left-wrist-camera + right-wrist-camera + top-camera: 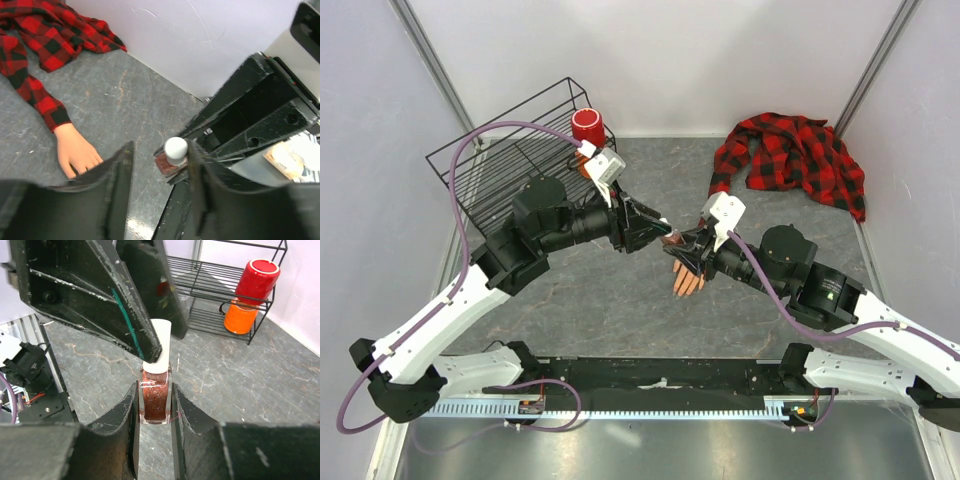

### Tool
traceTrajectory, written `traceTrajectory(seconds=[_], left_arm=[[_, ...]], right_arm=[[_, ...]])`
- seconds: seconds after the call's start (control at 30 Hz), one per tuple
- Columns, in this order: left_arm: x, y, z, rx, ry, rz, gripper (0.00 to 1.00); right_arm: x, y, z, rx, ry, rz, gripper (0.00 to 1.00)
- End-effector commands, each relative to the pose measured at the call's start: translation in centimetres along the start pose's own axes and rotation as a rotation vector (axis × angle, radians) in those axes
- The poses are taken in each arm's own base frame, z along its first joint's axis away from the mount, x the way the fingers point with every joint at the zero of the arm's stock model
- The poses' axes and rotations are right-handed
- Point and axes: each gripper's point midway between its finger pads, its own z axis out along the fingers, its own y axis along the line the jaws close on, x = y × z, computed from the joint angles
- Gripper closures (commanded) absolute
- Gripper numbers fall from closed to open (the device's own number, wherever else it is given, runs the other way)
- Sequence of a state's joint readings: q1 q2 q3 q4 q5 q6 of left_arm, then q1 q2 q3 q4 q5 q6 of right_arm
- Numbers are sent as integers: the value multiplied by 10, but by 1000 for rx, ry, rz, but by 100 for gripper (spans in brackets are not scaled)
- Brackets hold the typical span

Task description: Paint the nails

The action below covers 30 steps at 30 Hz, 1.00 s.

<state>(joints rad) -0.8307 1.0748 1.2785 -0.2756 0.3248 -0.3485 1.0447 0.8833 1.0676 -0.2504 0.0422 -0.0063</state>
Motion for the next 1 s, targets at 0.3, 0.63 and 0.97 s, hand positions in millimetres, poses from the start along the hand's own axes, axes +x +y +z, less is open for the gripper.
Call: traceTrajectory(seconds=[0.3,0.63,0.97], left_arm=[[-4,-91,-15,578,-3,65,98],[-25,-63,-24,303,-64,68,49],[-36,-30,-41,42,-79,46,25]], right_arm=[[-43,79,-40,-470,-201,-33,100],[-43,90,-53,-529,-228,46,100],[-18,35,-15,-193,-92,44,100]])
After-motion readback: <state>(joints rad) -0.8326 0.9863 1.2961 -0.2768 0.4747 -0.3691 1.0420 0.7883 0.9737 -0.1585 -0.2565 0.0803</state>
